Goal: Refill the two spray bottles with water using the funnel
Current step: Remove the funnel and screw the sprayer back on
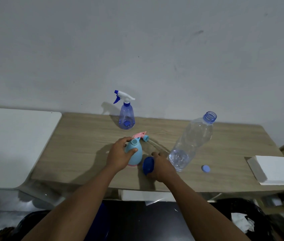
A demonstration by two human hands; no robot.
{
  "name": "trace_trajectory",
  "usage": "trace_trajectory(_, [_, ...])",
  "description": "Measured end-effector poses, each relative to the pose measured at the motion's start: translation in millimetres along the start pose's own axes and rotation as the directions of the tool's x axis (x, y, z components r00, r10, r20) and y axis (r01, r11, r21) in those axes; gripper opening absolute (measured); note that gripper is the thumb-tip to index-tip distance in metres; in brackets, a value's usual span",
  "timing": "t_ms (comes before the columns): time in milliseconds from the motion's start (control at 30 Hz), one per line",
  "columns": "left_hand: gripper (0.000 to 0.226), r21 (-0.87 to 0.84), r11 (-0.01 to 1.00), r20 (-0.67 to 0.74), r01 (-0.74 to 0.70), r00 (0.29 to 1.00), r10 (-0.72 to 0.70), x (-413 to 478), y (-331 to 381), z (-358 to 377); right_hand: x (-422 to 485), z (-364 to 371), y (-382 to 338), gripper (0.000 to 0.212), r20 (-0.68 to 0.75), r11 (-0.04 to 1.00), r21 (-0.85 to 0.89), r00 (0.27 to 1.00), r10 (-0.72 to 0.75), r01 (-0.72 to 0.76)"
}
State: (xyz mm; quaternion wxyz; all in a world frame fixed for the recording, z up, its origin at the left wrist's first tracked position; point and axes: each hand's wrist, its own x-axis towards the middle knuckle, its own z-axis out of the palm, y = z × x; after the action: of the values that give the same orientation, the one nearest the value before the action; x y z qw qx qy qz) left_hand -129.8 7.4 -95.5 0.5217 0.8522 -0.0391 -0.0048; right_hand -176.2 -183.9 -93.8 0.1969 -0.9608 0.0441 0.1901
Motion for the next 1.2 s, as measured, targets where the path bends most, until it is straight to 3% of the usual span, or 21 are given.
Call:
trace_trajectory(333, [0.047,-0.057,0.998,0.003,-0.011,1.0,0.012,-1,-6,1,7,8,6,0.072,-0.032,0.996,0.087,0.999,0.035,-0.033])
trace_trajectory(433, [0.047,-0.059,0.998,0.01,-0.016,1.0,0.017,0,-8,0,2,6,7,0.081,-0.045,0.991,0.13,0.998,0.041,-0.035])
trace_trajectory(533, [0.047,-0.066,0.997,0.012,-0.027,1.0,0.028,1,-10,1,-2,-7,4,0.086,-0.145,0.98,0.196,0.989,0.02,0.009])
trace_trajectory(667, [0.044,-0.088,0.995,0.001,-0.04,0.999,0.04,2,-12,3,18,-28,-15,0.054,-0.322,0.948,0.307,0.946,0.022,0.082])
trace_trajectory(767, [0.043,-0.112,0.993,0.007,-0.042,0.999,0.043,3,-16,4,57,-40,-26,0.035,-0.296,0.941,0.336,0.952,0.077,0.029])
trace_trajectory(1033, [0.041,-0.145,0.988,-0.025,-0.057,0.998,0.054,3,-17,7,138,-31,-38,0.029,-0.115,0.994,-0.051,0.989,0.089,-0.095])
trace_trajectory(1200, [0.041,-0.157,0.986,-0.035,-0.061,0.998,0.056,1,-13,5,152,-24,-35,0.026,-0.097,0.993,-0.022,0.989,0.111,-0.113])
